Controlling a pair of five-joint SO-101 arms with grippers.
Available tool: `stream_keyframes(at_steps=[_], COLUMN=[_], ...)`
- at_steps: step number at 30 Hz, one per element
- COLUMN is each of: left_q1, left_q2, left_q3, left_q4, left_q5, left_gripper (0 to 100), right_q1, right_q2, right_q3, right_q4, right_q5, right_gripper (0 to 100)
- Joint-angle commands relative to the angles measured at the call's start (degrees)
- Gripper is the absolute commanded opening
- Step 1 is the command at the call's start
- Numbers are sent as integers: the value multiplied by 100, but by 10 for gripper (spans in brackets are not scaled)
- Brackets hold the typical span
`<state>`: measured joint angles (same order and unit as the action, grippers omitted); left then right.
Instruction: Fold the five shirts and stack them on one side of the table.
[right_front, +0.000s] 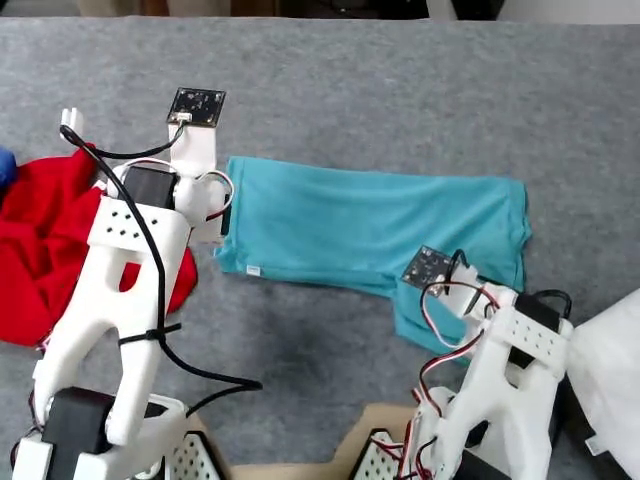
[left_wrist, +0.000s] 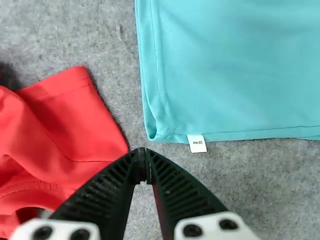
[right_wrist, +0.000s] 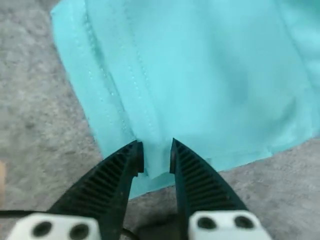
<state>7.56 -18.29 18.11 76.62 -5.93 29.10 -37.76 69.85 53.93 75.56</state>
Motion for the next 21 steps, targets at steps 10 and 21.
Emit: stream_keyframes(at_steps=[10, 21], left_q1=[-105, -105], left_q2=[-127, -127], left_q3=[0, 9], left_q4=[-70, -70], left_q5=[-44, -44], left_gripper=[19, 19], right_q1=[409, 840], right_q2=[901, 901], right_q3=[-31, -558], right_q4=[-747, -712], right_q5=[149, 167], right_gripper=[69, 12])
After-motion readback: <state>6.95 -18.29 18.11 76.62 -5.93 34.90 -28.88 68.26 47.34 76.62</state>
